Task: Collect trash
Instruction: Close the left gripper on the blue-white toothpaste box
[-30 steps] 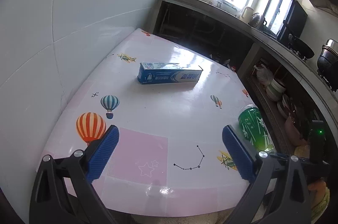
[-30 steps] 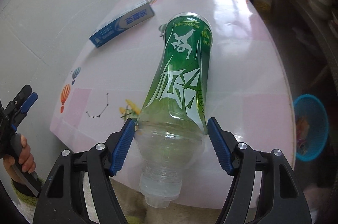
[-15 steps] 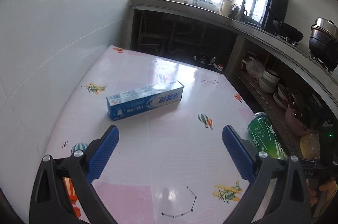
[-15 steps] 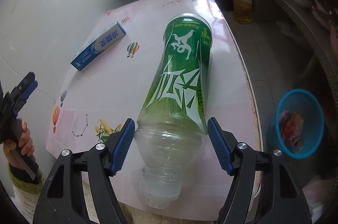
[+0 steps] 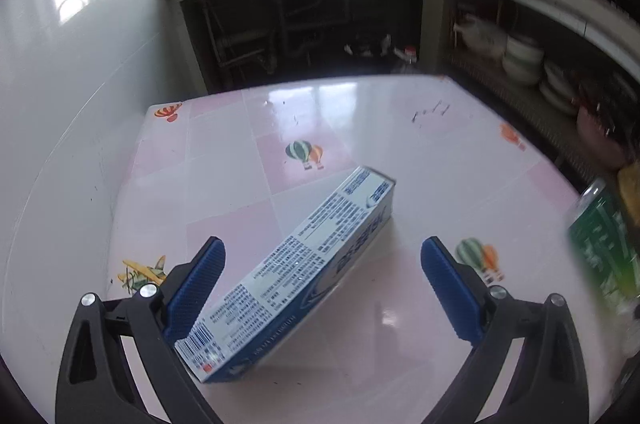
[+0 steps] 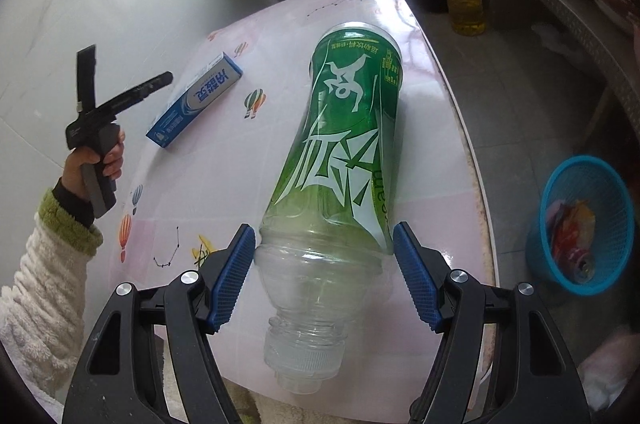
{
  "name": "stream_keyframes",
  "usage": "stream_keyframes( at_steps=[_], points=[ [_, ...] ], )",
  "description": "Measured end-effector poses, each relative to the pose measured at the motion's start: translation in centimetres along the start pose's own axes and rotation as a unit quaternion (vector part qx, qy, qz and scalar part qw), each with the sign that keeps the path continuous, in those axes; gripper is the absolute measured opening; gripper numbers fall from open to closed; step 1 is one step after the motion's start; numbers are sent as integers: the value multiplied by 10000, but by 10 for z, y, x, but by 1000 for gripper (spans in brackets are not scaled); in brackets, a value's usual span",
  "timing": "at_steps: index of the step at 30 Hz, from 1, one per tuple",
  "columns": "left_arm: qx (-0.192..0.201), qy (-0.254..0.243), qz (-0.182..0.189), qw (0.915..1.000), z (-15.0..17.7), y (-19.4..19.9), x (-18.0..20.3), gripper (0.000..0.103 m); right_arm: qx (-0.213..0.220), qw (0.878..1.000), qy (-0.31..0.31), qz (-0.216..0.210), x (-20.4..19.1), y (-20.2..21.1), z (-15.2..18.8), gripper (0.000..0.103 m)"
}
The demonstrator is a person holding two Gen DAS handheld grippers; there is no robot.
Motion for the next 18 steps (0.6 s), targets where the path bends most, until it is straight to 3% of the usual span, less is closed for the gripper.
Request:
stream_keyframes(
  at_steps=[3, 5, 10, 12, 18],
  points=[
    [-372, -609, -179, 9973, 10, -25, 1, 96, 13, 10000, 9, 12, -1, 0, 0, 67],
    [-511, -671, -216, 9962, 18, -30, -1, 94, 19, 10000, -3, 13, -1, -1, 0, 67],
    [-671, -730, -287, 9947, 30, -28, 1, 61, 26, 10000, -4, 12, -1, -2, 0, 67],
    [-698, -698, -331, 9946, 31, -20, 3, 53, 24, 10000, -1, 13, 0, -1, 0, 67],
    [-1047, -303, -190, 9939, 42, 14, 23, 40, 42, 10000, 65, 43, -2, -1, 0, 67]
  ],
)
Point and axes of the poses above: each gripper's, at about its wrist camera, not at the fingertips, and y roughly against the way its jaws point, x to its right, z to its underside, the point moved 3 cm from there along -y, roughly the way its jaws point, and after that the axes turned 11 degrees about x, right-handed, at the moved point
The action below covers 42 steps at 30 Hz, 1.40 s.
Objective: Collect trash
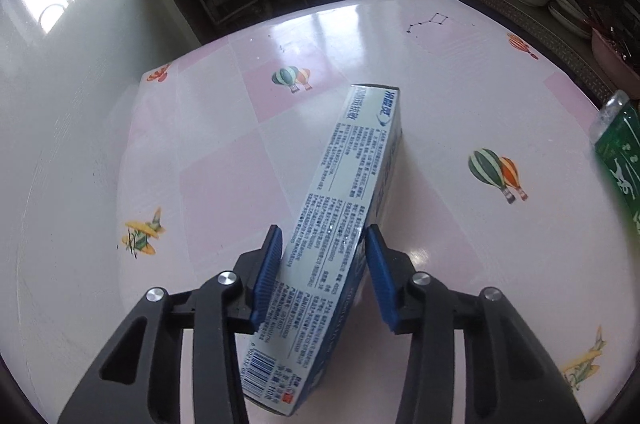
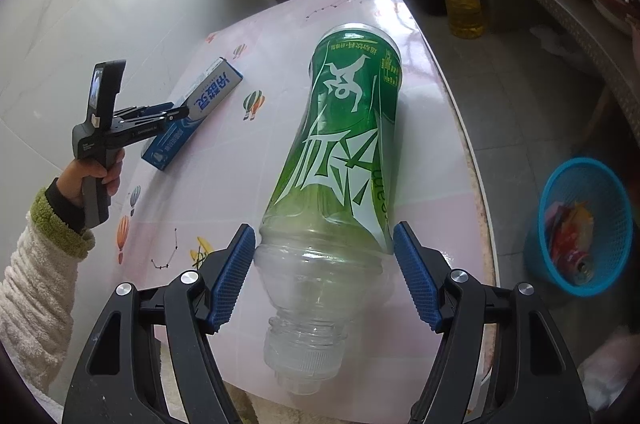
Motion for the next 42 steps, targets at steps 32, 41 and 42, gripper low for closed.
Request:
stream_keyframes(
  at_steps=[32, 41, 42],
  points=[
    [-44, 2201, 1428, 9650, 107, 112, 102, 35, -192, 9998, -42, 93, -12, 16, 21, 67],
    [-165, 2258, 1377, 9643, 115, 105, 96, 42, -186, 9998, -52, 85, -11, 17, 24, 67],
    [-183, 2254, 1348, 9647, 116, 105, 96, 45, -185, 9998, -56, 84, -11, 17, 24, 67]
  ],
)
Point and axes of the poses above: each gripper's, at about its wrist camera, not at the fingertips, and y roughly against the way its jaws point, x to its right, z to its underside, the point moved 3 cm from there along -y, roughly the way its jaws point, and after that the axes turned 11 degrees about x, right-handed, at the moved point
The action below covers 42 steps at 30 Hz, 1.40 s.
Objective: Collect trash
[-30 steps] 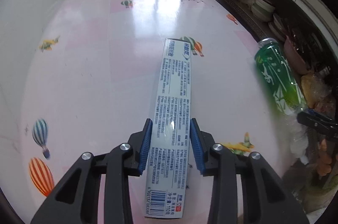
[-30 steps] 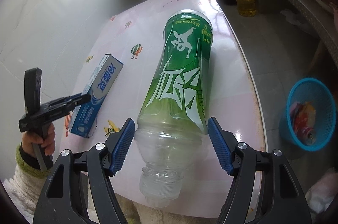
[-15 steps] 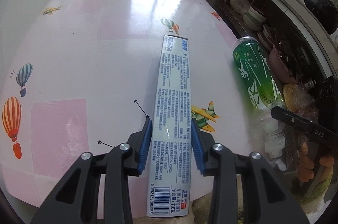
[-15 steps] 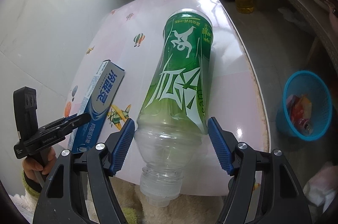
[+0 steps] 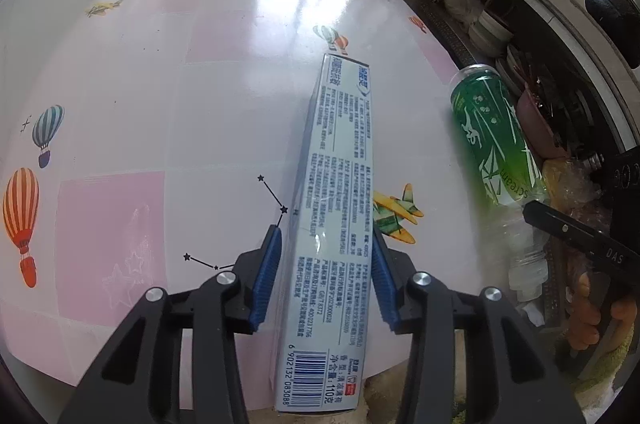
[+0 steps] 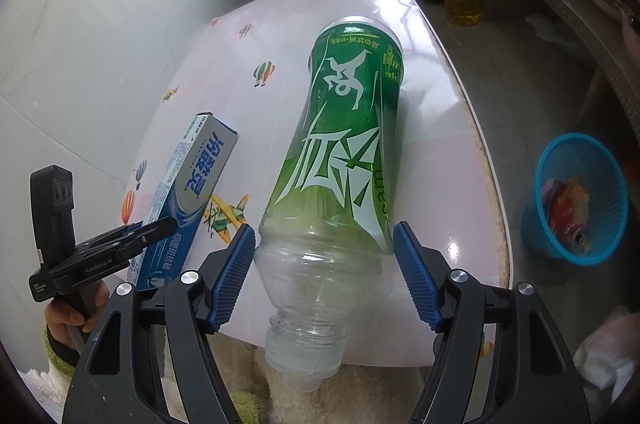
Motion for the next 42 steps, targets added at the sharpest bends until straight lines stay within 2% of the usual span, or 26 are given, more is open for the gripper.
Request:
stream_keyframes(
  at_steps=[10, 13, 42],
  points=[
    [108, -106, -197, 9997, -1, 3, 0, 66, 1, 10000, -8, 0, 0, 0, 1, 67],
    [130, -143, -214, 9996, -2, 3, 1, 69, 2, 10000, -8, 0, 0, 0, 1, 67],
    [247, -272, -351, 9987, -6, 7, 9, 74, 1, 10000, -11, -2, 0, 0, 0, 67]
  ],
)
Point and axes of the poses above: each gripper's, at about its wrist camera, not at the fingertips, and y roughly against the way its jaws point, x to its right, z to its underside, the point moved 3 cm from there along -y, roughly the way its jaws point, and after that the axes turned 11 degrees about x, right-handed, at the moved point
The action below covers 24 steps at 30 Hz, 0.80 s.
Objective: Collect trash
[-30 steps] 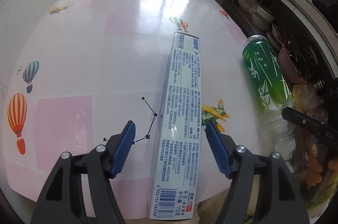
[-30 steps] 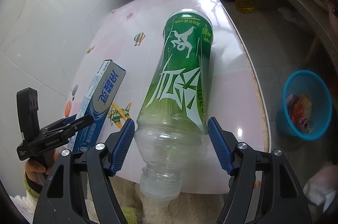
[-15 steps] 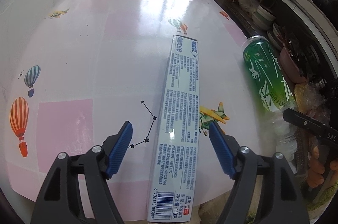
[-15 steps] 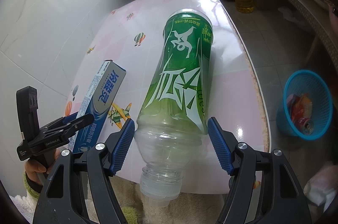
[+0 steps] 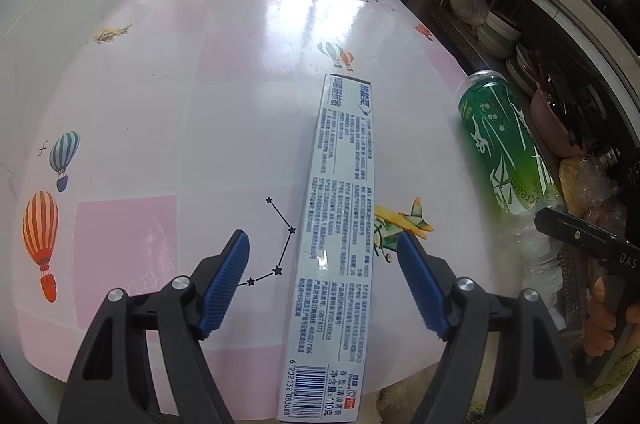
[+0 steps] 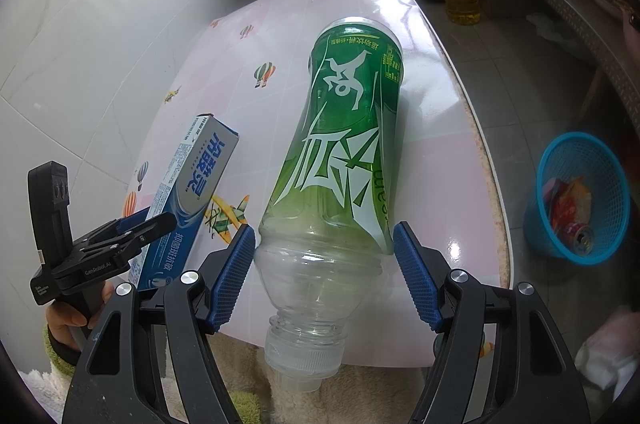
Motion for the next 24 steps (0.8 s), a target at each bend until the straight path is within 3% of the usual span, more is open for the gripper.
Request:
stream_keyframes(
  at_steps=[24],
  points=[
    [62, -21, -83, 9999, -7, -6, -1, 74, -48, 10000, -40, 31, -2, -1, 0, 67]
  ],
)
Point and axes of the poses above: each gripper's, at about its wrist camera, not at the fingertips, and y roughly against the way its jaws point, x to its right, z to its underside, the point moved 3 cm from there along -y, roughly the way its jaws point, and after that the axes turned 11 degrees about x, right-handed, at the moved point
